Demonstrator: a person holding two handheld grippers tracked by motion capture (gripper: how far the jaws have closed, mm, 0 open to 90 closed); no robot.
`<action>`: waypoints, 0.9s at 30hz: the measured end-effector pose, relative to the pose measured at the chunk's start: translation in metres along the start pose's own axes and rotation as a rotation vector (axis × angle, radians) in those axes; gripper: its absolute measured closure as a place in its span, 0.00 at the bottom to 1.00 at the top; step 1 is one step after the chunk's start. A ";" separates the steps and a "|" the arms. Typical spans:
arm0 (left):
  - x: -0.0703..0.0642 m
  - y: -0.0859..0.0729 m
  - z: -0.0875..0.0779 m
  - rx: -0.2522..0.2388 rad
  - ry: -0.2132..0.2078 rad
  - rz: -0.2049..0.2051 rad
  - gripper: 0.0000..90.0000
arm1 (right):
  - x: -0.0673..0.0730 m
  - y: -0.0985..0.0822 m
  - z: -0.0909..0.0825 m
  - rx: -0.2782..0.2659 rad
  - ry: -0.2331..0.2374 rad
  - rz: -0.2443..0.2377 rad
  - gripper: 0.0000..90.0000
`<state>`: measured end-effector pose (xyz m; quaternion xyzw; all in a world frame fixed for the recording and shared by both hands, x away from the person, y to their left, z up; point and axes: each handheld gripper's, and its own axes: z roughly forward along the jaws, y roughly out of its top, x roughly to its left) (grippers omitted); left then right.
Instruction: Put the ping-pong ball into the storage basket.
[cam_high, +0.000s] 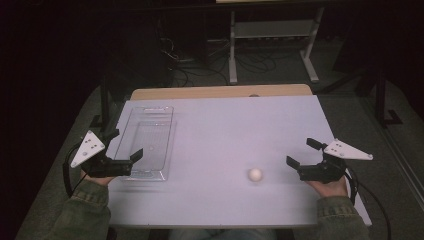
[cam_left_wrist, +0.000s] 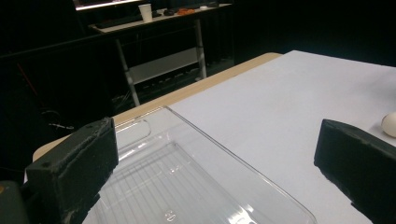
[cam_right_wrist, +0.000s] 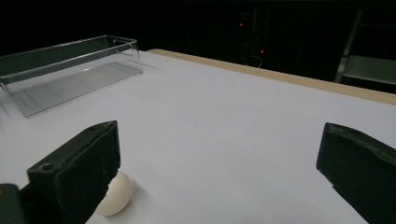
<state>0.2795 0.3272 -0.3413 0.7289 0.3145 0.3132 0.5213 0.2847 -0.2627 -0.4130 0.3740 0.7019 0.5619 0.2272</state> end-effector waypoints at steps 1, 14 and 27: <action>0.000 0.001 0.000 0.003 -0.001 0.004 0.00 | 0.000 0.000 0.000 0.000 -0.001 0.000 0.00; -0.003 0.011 0.009 0.023 -0.033 0.020 0.00 | 0.000 0.000 0.000 0.000 -0.001 0.001 0.00; -0.009 0.025 0.019 0.057 -0.074 0.081 0.00 | 0.000 0.000 -0.001 -0.006 -0.002 0.000 0.00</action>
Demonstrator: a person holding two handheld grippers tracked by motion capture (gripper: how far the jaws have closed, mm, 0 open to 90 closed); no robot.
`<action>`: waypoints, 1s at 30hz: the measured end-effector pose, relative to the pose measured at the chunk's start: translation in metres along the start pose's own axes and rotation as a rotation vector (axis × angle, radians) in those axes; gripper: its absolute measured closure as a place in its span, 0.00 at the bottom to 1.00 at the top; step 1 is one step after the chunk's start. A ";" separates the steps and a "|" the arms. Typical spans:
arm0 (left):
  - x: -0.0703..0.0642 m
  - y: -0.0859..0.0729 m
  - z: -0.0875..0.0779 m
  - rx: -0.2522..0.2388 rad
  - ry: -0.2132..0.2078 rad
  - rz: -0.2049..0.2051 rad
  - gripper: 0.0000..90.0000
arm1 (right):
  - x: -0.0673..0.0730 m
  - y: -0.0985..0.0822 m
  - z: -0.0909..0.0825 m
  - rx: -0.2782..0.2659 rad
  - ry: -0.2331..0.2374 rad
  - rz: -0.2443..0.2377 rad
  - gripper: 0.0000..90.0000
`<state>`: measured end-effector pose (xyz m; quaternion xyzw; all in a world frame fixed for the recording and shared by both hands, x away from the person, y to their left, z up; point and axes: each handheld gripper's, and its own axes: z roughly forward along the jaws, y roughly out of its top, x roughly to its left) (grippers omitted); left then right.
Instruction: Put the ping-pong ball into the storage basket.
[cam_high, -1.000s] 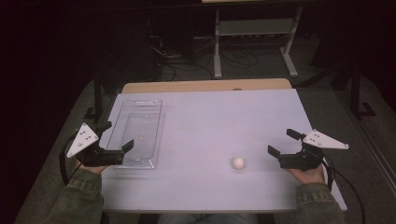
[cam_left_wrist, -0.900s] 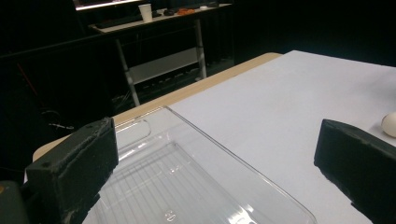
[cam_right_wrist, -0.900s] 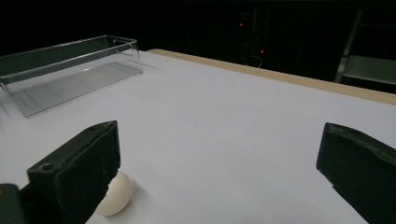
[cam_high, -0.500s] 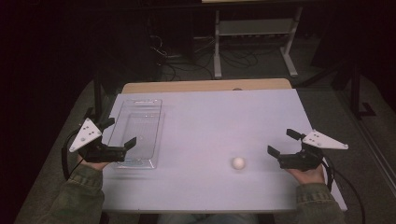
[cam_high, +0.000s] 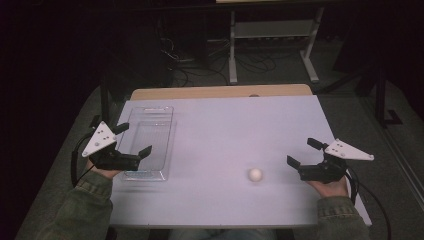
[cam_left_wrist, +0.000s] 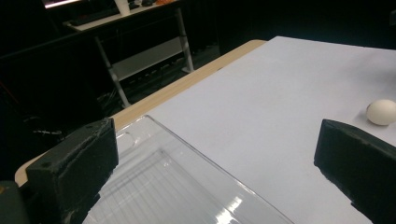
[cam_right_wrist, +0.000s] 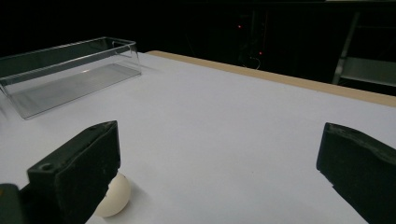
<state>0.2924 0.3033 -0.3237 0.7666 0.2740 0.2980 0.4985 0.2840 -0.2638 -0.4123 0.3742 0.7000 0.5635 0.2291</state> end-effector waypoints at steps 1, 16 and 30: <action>0.000 0.000 0.000 0.000 0.000 0.000 0.00 | 0.000 0.000 0.000 0.000 0.000 -0.001 0.00; 0.000 0.021 0.012 0.050 -0.071 0.038 0.00 | 0.000 0.000 0.000 0.002 0.008 0.001 0.00; -0.003 0.031 0.023 0.081 -0.119 0.059 0.00 | 0.001 0.000 0.000 0.005 0.011 0.000 0.00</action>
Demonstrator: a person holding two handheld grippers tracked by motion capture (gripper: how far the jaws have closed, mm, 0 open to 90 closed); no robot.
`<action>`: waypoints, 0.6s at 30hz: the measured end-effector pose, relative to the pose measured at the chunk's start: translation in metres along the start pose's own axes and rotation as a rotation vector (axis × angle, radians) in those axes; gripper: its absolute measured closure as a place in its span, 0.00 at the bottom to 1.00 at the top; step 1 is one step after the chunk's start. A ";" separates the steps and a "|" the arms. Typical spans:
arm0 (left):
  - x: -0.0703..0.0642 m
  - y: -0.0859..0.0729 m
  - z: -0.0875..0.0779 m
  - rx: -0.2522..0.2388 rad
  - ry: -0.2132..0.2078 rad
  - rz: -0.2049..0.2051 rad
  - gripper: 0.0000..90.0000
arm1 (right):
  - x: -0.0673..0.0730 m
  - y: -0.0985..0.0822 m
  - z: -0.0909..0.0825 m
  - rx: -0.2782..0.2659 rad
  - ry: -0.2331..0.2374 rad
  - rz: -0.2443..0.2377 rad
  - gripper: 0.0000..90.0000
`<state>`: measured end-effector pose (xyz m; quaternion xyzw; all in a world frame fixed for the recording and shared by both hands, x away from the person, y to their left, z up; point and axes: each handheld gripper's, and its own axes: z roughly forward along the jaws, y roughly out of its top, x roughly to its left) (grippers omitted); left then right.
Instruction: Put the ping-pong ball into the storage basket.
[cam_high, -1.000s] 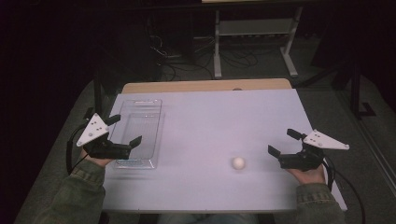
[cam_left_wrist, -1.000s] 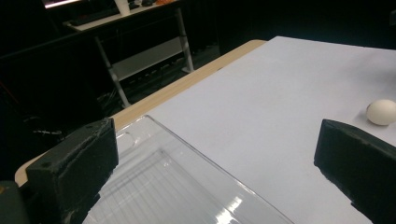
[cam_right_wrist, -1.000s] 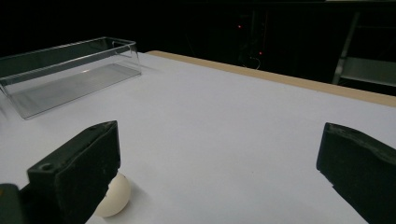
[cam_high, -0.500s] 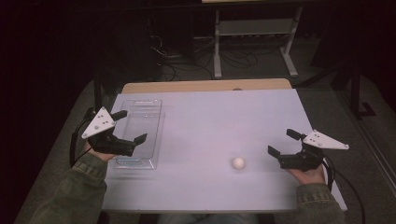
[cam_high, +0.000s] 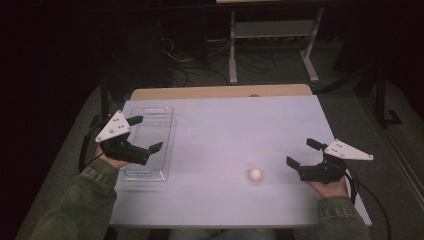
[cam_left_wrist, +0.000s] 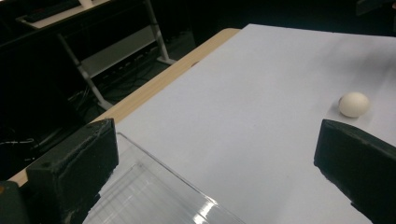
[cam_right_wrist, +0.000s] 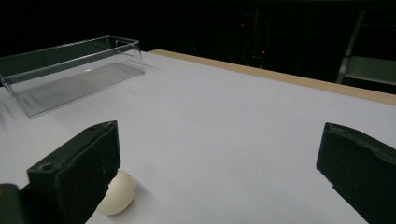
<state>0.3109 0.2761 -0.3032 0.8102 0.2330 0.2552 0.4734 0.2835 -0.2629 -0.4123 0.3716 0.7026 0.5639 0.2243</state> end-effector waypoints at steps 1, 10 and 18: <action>0.000 0.001 0.001 0.008 -0.007 0.006 0.00 | 0.000 0.000 0.000 0.000 0.000 -0.001 0.00; -0.001 0.011 0.006 0.040 -0.038 0.041 0.00 | 0.000 0.000 0.000 0.002 0.003 -0.002 0.00; -0.002 0.015 0.011 0.066 -0.079 0.056 0.00 | 0.000 0.000 0.001 0.008 0.007 -0.003 0.00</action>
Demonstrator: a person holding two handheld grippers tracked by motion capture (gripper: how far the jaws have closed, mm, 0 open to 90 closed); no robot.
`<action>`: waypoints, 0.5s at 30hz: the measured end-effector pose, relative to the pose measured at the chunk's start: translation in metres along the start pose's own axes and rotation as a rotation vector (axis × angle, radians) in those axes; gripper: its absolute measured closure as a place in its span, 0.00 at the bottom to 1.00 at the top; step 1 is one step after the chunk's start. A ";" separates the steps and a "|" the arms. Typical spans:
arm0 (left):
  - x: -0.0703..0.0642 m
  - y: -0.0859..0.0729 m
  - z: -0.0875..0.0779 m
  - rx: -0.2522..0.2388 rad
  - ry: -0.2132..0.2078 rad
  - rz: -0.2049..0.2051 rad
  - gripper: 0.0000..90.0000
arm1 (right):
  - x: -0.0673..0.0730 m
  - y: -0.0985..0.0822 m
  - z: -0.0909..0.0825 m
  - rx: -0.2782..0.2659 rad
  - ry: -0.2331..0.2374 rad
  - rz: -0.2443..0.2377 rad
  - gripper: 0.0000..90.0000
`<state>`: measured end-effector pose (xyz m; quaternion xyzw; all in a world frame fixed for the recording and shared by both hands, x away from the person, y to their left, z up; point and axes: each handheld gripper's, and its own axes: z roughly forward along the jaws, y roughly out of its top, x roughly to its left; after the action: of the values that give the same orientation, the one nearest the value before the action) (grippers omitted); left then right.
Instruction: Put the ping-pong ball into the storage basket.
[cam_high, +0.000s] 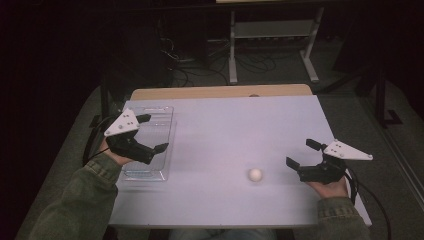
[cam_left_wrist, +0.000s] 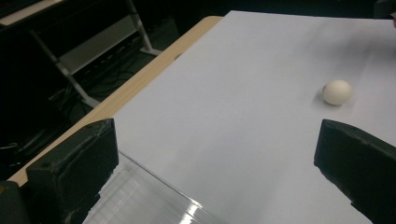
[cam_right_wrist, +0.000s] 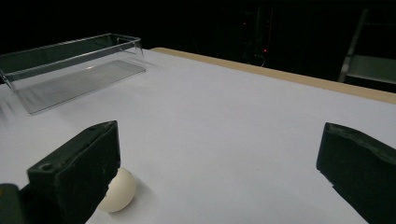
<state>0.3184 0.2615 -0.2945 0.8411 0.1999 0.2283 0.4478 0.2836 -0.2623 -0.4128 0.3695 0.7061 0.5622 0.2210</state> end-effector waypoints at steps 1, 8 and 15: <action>0.000 0.001 0.001 0.004 -0.005 0.004 0.00 | 0.000 0.000 0.000 0.000 0.000 -0.001 0.00; -0.001 0.006 0.005 0.030 -0.026 0.029 0.00 | 0.000 0.000 0.000 0.000 0.000 -0.003 0.00; -0.005 0.015 0.011 0.035 -0.048 0.065 0.00 | 0.000 0.000 0.000 0.002 0.002 -0.006 0.00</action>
<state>0.3230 0.2433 -0.2882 0.8601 0.1658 0.2187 0.4300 0.2831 -0.2623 -0.4127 0.3671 0.7080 0.5612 0.2214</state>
